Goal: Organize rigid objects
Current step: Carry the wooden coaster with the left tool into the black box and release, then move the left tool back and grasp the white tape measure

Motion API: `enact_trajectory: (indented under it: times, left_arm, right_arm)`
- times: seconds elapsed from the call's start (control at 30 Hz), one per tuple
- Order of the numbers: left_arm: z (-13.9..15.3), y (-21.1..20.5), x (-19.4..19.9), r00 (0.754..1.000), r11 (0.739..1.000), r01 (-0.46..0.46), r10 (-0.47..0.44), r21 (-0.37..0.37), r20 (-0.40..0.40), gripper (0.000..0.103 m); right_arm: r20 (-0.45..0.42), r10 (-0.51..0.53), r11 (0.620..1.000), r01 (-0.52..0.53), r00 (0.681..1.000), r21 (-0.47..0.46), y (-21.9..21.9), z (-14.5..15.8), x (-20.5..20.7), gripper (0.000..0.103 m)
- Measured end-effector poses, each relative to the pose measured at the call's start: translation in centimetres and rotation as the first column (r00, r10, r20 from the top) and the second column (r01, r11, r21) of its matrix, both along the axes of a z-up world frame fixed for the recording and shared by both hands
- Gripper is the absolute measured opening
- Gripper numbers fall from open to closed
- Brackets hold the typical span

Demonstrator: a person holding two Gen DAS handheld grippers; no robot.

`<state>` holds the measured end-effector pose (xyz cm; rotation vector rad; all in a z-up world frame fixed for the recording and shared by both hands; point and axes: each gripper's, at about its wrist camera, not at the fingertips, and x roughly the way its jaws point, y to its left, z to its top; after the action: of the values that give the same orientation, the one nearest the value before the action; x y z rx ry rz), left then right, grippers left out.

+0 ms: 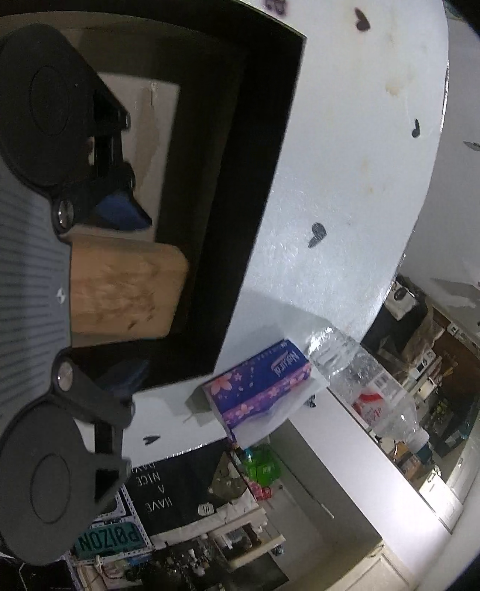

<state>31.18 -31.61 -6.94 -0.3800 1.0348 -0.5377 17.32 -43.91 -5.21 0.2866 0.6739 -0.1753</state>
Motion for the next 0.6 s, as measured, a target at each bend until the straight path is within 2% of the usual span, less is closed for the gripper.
enact_trajectory:
  times: [0.37, 0.6]
  left_arm:
    - [2.6, 2.3, -2.1, 0.997, 0.999, 0.049, -0.049, 0.004, 0.065, 0.091]
    - [5.0, 5.2, -5.3, 0.980, 0.994, 0.104, -0.106, 0.026, 0.166, 0.095]
  right_arm:
    - [0.005, 0.005, 1.000, -0.005, 1.000, 0.002, 0.0, 0.0, -0.1, 0.005]
    - [0.008, 0.007, 1.000, -0.007, 1.000, 0.005, -0.1, 0.0, -0.2, 0.006]
